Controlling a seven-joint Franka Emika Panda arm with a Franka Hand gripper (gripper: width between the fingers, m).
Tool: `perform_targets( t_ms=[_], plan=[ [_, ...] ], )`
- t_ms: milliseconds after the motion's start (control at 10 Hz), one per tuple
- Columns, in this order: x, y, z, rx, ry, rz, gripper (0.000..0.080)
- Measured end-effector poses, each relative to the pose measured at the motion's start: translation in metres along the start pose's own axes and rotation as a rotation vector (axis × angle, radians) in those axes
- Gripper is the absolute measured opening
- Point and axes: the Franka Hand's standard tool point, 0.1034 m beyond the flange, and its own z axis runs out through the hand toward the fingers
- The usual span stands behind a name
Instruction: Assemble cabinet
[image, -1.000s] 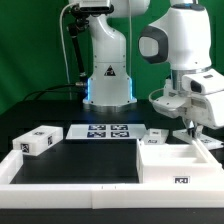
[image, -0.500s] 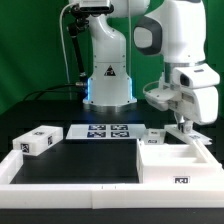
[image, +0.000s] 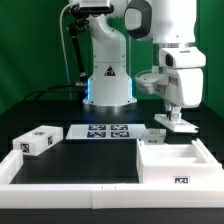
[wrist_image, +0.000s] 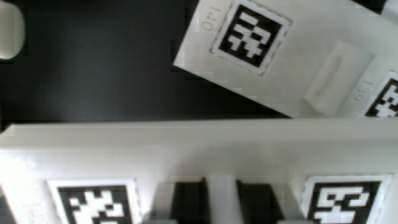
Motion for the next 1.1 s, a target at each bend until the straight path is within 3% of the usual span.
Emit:
perform_targets(
  t_ms=[400, 900, 1100],
  plan=[
    [-0.006, 0.011, 0.004, -0.010, 0.006, 0.135, 0.0070],
    [-0.012, 0.010, 0.007, -0.003, 0.004, 0.145, 0.0070],
    [-0.023, 0.024, 0.008, -0.011, 0.005, 0.168, 0.0070]
  ],
)
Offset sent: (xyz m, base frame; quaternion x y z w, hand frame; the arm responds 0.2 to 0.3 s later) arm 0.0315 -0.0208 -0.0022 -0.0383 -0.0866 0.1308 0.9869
